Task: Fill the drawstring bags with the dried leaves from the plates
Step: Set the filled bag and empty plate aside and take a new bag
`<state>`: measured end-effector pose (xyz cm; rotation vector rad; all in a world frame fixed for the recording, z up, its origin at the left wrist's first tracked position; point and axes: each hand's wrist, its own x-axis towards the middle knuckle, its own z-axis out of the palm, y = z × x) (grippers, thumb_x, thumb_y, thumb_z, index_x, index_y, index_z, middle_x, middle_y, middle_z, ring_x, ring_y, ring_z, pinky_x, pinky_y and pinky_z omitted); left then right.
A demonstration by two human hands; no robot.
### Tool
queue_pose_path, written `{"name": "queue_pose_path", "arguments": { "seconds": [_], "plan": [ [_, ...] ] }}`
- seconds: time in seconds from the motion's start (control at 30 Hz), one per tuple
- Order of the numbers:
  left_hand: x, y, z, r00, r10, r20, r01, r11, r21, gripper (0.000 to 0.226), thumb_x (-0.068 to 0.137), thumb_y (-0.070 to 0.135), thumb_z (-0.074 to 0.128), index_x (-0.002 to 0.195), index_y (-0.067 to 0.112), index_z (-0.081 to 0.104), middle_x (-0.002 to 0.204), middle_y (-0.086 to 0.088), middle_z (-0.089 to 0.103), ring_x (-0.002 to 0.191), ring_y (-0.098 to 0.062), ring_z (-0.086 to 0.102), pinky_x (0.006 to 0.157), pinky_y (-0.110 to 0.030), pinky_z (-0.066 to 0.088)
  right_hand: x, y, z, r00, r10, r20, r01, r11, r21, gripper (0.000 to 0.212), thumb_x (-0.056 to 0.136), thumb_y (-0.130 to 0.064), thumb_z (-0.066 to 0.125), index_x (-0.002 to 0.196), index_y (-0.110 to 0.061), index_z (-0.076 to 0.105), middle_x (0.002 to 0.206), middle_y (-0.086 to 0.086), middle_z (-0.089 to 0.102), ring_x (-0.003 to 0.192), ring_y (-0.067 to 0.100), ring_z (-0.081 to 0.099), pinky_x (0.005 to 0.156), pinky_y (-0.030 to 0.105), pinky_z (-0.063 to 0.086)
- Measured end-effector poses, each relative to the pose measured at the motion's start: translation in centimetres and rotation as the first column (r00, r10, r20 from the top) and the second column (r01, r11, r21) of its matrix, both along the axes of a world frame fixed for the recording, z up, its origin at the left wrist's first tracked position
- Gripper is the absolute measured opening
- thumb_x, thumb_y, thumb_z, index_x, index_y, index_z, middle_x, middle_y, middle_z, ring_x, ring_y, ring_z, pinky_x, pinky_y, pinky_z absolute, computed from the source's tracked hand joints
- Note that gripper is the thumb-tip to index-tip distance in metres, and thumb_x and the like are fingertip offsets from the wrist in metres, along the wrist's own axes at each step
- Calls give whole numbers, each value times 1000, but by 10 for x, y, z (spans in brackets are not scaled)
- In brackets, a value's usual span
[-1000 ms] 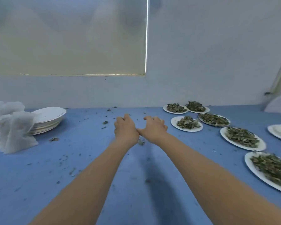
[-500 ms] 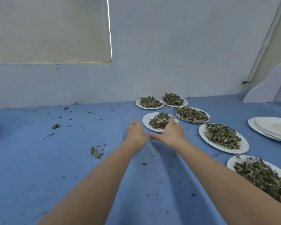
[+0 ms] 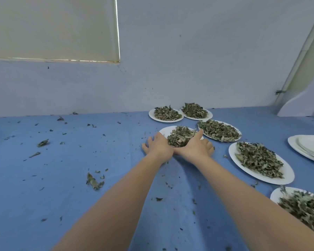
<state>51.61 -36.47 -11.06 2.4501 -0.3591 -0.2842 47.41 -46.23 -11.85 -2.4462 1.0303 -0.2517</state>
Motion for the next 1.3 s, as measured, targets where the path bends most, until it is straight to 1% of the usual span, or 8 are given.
{"name": "queue_pose_path", "arguments": {
  "seconds": [0.1, 0.23, 0.5, 0.8, 0.9, 1.03, 1.17, 1.3],
  "plan": [
    [-4, 6, 4, 1000, 7, -24, -9, 996, -88, 51, 88, 5, 39, 137, 11, 28, 144, -12, 31, 136, -29, 23, 111, -41, 24, -8, 4, -1, 999, 2, 48, -1, 1000, -20, 146, 44, -78, 71, 148, -11, -7, 143, 21, 32, 135, 34, 24, 112, 41, 16],
    [-22, 23, 17, 999, 22, -47, -32, 974, -226, 46, 87, 0, 38, 132, 7, 32, 132, -15, 44, 119, -30, 43, 89, -32, 42, -23, 21, 5, 998, 15, 69, -14, 1000, -19, 142, 48, -77, 69, 148, -11, -6, 144, 22, 30, 137, 34, 21, 112, 41, 14],
    [-89, 93, 37, 988, 132, -74, -148, 943, -296, 45, 89, 0, 44, 132, 5, 32, 128, -14, 46, 107, -28, 46, 82, -34, 42, -80, 89, 29, 989, 131, 74, -127, 990, -60, 141, 47, -82, 65, 148, -11, -4, 143, 19, 30, 134, 34, 24, 109, 41, 18],
    [-184, 233, 31, 955, 297, -13, -285, 902, -325, 29, 85, 0, 45, 113, 5, 40, 109, -15, 51, 84, -28, 47, 51, -29, 32, -157, 217, 25, 940, 330, 86, -325, 943, -63, 142, 46, -85, 62, 148, -13, -5, 142, 17, 31, 133, 33, 24, 110, 41, 18],
    [-207, 289, 23, 929, 369, 25, -344, 888, -306, 25, 83, 0, 46, 107, 6, 41, 110, -16, 53, 105, -33, 49, 64, -36, 41, -172, 270, 17, 909, 407, 91, -403, 913, -59, 143, 45, -86, 61, 148, -13, -6, 138, 17, 32, 130, 32, 25, 109, 41, 18],
    [-223, 349, 4, 893, 447, 55, -430, 883, -186, 22, 82, -1, 40, 100, 12, 39, 112, -17, 53, 102, -32, 49, 56, -30, 29, -182, 328, 4, 869, 494, 10, -492, 868, -68, 143, 45, -88, 57, 148, -12, -7, 138, 19, 31, 129, 34, 24, 108, 41, 18],
    [-231, 371, -7, 905, 416, 88, -405, 906, -123, 38, 85, 6, 47, 121, 13, 41, 123, -9, 53, 110, -28, 49, 75, -30, 35, -189, 353, -6, 862, 500, -78, -505, 861, -62, 143, 47, -88, 58, 148, -12, -8, 140, 23, 28, 131, 36, 23, 110, 42, 16],
    [-238, 362, -1, 916, 377, 139, -375, 926, -41, 32, 84, 4, 51, 114, 8, 41, 125, -10, 46, 108, -27, 48, 72, -28, 34, -199, 346, -2, 846, 519, -125, -528, 848, -53, 141, 52, -85, 59, 147, -12, -14, 147, 28, 17, 138, 39, 14, 114, 45, 11]
  ]
}}
